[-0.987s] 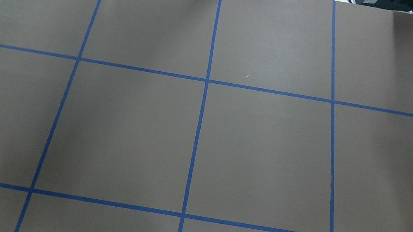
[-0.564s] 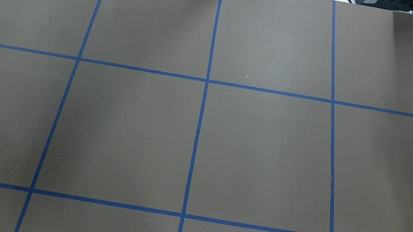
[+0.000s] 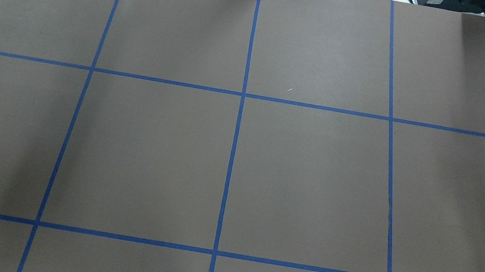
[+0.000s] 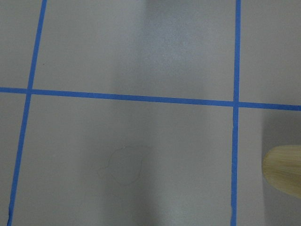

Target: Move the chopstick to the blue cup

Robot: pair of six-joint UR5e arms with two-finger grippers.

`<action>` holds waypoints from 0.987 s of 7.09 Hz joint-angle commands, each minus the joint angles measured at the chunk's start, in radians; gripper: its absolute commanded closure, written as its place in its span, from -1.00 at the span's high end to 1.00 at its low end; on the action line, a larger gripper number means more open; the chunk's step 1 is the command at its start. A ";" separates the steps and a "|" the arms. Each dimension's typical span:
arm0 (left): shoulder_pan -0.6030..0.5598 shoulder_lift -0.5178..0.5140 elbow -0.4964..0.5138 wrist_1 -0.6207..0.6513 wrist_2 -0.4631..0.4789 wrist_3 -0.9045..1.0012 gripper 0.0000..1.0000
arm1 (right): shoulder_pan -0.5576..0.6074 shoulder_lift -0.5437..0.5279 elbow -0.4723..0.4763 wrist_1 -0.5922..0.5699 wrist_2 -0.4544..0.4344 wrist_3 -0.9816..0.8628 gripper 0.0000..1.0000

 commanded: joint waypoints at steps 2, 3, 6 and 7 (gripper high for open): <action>-0.052 -0.113 0.270 -0.042 -0.005 0.068 0.96 | -0.006 -0.002 0.000 0.034 0.023 0.052 1.00; -0.052 -0.136 0.329 -0.063 -0.007 0.063 0.96 | -0.006 0.000 0.000 0.034 0.055 0.052 1.00; -0.052 -0.135 0.402 -0.084 -0.060 0.036 0.96 | -0.004 -0.002 -0.036 0.037 0.183 0.051 1.00; -0.051 -0.144 0.445 -0.121 -0.062 0.026 0.96 | -0.004 -0.002 -0.029 0.054 0.174 0.055 1.00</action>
